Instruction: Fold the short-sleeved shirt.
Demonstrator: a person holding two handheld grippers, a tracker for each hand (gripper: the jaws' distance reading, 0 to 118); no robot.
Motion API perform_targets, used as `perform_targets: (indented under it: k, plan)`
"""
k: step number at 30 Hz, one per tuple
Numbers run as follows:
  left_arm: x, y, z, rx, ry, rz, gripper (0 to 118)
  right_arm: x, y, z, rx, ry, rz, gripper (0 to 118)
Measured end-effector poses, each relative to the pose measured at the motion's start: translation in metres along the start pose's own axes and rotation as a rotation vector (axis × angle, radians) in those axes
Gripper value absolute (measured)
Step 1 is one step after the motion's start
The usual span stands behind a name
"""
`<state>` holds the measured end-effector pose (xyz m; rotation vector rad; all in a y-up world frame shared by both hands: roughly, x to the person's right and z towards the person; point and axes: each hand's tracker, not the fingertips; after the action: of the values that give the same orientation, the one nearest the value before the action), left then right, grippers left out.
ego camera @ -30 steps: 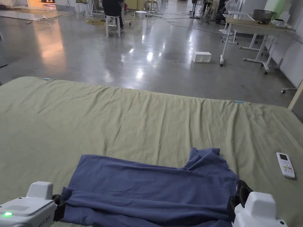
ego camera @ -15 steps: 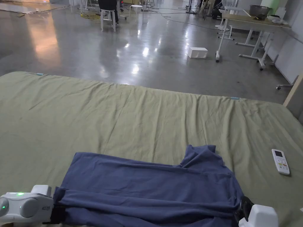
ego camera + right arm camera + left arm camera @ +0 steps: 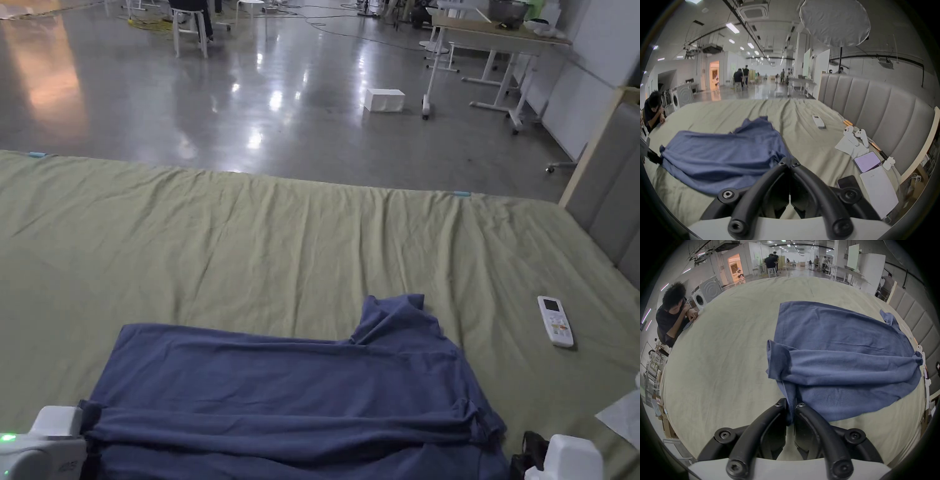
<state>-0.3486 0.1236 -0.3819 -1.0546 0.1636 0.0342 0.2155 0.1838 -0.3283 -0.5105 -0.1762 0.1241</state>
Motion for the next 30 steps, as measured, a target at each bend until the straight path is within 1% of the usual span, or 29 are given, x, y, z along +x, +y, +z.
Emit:
perform_targets:
  k: [1,2,3,4,5,6,7,8,9,10,12,14,16,17,18,19,21,22,24,25,26,27,30]
  plan:
    - [-0.001,-0.001,0.001,0.004,0.004,-0.006,8,0.006,-0.001,-0.008,-0.048,0.025,0.011,18]
    - [-0.002,-0.001,0.002,0.005,0.004,-0.009,8,0.013,-0.005,-0.019,-0.116,0.07,0.004,32]
    - [-0.003,-0.001,0.003,0.005,0.005,-0.007,8,0.02,-0.008,-0.027,-0.186,0.07,-0.007,42]
    - [-0.004,-0.001,0.004,0.006,0.004,-0.004,8,0.023,-0.009,-0.035,-0.22,0.106,0.002,46]
    - [-0.004,-0.001,0.005,0.007,0.005,-0.004,8,0.026,-0.011,-0.043,-0.256,0.124,0.002,47]
    - [-0.004,-0.001,0.005,0.008,0.006,-0.005,8,0.025,-0.012,-0.049,-0.272,0.128,0.026,50]
    - [-0.004,-0.001,0.005,0.008,0.007,-0.004,8,0.024,-0.012,-0.056,-0.295,0.144,0.06,59]
    - [-0.005,-0.001,0.005,0.007,0.006,-0.004,8,0.02,-0.012,-0.062,-0.302,0.139,0.099,66]
    - [-0.005,-0.001,0.004,0.007,0.008,-0.006,8,0.015,-0.012,-0.068,-0.316,0.138,0.142,67]
    - [-0.004,-0.001,0.004,0.008,0.009,-0.006,8,0.01,-0.011,-0.075,-0.319,0.162,0.165,67]
    - [-0.005,-0.001,0.003,0.008,0.011,-0.007,8,0.002,-0.011,-0.09,-0.346,0.195,0.166,67]
    - [-0.003,-0.003,0.003,0.01,0.014,-0.004,8,-0.006,-0.012,-0.108,-0.401,0.191,0.156,67]
    - [-0.003,-0.003,0.002,0.012,0.018,-0.001,8,-0.015,-0.019,-0.123,-0.5,0.153,0.19,65]
    - [-0.002,-0.004,0.002,0.013,0.02,0.001,8,-0.018,-0.024,-0.128,-0.534,0.157,0.198,62]
    - [-0.001,-0.004,0.002,0.013,0.022,0.001,8,-0.02,-0.026,-0.128,-0.499,0.161,0.183,59]
    - [-0.001,-0.004,0.002,0.014,0.025,0.001,8,-0.02,-0.025,-0.127,-0.486,0.162,0.174,52]
    - [0.0,-0.005,0.0,0.015,0.03,-0.003,8,-0.019,-0.023,-0.125,-0.494,0.169,0.166,31]
    - [0.001,-0.005,0.0,0.015,0.032,-0.005,8,-0.02,-0.023,-0.125,-0.495,0.195,0.147,23]
    - [0.002,-0.005,0.0,0.014,0.036,-0.009,8,-0.026,-0.024,-0.12,-0.486,0.184,0.148,21]
    - [0.003,-0.005,0.0,0.016,0.04,-0.01,8,-0.029,-0.025,-0.12,-0.481,0.183,0.174,20]
    - [0.003,-0.006,0.0,0.018,0.04,-0.01,8,-0.032,-0.025,-0.119,-0.473,0.181,0.197,16]
    - [0.003,-0.006,0.0,0.02,0.04,-0.009,8,-0.035,-0.026,-0.119,-0.471,0.184,0.195,10]
    - [0.001,-0.009,0.003,0.029,0.033,0.001,8,-0.034,-0.025,-0.114,-0.462,0.172,0.174,6]
